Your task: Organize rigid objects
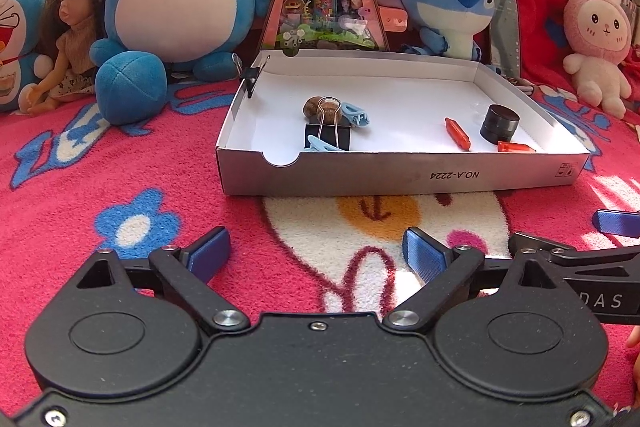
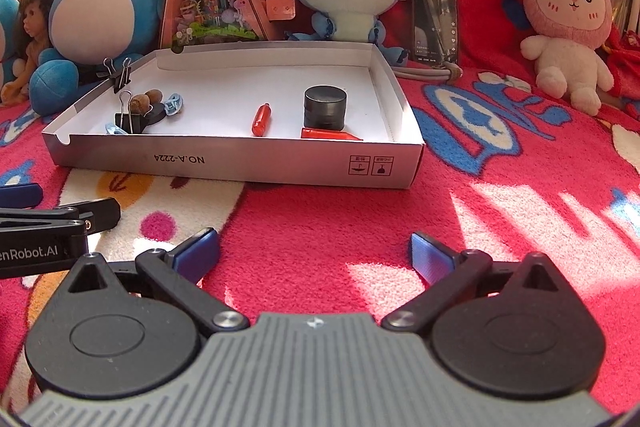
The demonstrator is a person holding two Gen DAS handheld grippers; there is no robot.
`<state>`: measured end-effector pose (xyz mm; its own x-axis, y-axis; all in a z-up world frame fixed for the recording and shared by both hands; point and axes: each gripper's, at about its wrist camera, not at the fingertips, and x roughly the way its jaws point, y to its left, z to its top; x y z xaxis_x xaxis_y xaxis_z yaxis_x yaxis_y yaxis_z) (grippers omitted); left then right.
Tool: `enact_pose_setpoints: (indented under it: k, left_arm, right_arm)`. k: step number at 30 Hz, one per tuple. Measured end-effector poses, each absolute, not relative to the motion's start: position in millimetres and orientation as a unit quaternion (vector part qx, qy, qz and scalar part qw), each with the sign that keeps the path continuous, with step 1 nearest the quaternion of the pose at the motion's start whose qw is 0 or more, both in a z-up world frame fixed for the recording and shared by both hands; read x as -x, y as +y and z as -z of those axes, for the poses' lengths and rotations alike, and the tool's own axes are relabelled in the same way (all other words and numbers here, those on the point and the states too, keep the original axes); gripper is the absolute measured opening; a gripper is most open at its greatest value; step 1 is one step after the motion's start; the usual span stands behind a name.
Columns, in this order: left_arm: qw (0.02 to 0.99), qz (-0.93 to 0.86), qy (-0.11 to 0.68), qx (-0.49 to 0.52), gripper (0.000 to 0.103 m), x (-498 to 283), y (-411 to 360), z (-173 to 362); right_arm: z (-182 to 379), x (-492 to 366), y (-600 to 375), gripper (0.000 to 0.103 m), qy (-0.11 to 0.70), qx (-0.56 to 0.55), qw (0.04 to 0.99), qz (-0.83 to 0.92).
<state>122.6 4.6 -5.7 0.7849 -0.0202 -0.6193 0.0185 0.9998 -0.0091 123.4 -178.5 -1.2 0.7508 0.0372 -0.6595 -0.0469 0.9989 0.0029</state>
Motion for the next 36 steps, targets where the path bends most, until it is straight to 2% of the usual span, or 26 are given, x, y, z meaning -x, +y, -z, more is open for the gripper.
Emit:
enact_pose_setpoints:
  k: [10, 36]
  left_arm:
    - [0.942, 0.009, 0.334, 0.005, 0.103, -125.0, 5.7, 8.5]
    - [0.942, 0.009, 0.335, 0.004, 0.103, -125.6, 5.1, 8.9]
  right_arm:
    - [1.9, -123.4, -179.5, 0.103, 0.352, 0.003, 0.936, -0.024]
    - [2.1, -123.5, -179.1, 0.103, 0.352, 0.003, 0.936, -0.024]
